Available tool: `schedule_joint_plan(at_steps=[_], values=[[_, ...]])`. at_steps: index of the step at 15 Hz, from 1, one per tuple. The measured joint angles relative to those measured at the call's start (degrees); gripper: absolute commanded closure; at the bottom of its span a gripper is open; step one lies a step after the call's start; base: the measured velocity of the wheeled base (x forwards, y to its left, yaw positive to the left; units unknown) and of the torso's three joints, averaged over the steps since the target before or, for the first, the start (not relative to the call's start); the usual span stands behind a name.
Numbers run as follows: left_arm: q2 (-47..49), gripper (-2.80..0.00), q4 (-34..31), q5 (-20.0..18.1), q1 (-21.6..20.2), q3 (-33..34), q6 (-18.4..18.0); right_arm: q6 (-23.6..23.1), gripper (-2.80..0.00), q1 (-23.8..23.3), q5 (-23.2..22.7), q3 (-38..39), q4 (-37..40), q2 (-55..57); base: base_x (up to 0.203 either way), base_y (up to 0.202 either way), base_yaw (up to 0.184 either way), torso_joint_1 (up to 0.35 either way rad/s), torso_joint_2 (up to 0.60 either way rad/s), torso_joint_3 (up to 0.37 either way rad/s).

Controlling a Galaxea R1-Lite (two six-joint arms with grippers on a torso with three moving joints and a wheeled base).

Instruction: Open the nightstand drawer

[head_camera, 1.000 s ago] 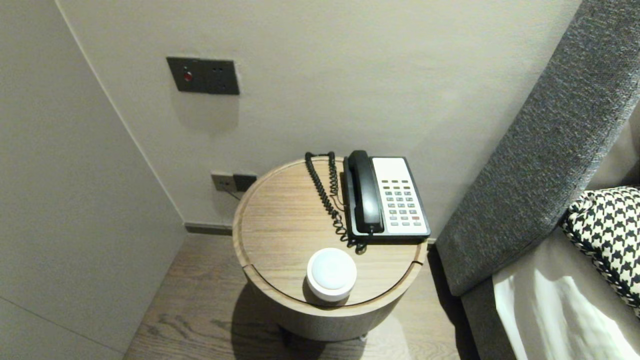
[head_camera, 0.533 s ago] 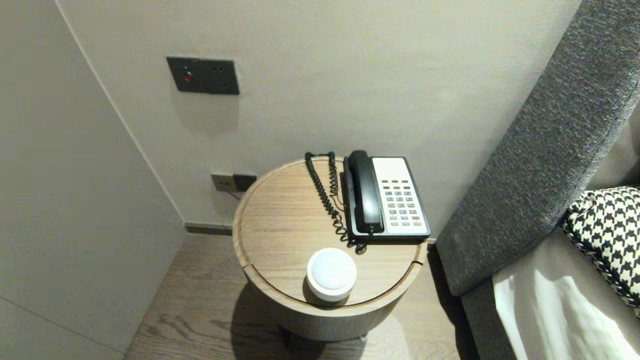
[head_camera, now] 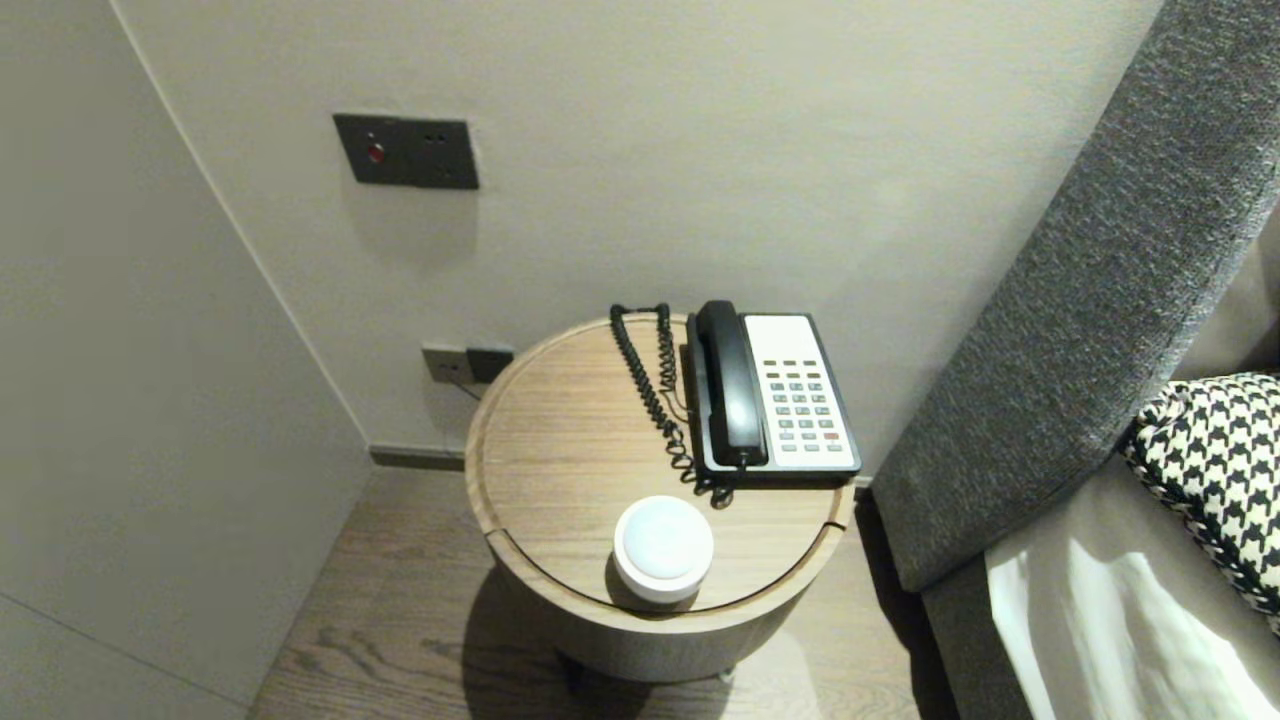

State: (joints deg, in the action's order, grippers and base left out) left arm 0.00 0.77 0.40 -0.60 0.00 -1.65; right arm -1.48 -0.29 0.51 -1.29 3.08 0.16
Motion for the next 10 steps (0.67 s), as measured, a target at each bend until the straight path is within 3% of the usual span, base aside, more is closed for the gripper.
schedule_joint_plan(at_steps=[6,10], values=[[0.0,0.0,0.0,0.01,0.0,0.0,0.0,-0.26,0.0,0.05,-0.1,-0.85,0.17,0.34,0.0,0.0,0.0,0.0,0.0,0.0],[0.0,0.0,-0.02,0.02,0.04,0.0,0.0,-0.26,0.0,0.2,-0.33,-10.46,0.0,9.37,0.0,0.0,0.0,0.0,0.0,0.0]])
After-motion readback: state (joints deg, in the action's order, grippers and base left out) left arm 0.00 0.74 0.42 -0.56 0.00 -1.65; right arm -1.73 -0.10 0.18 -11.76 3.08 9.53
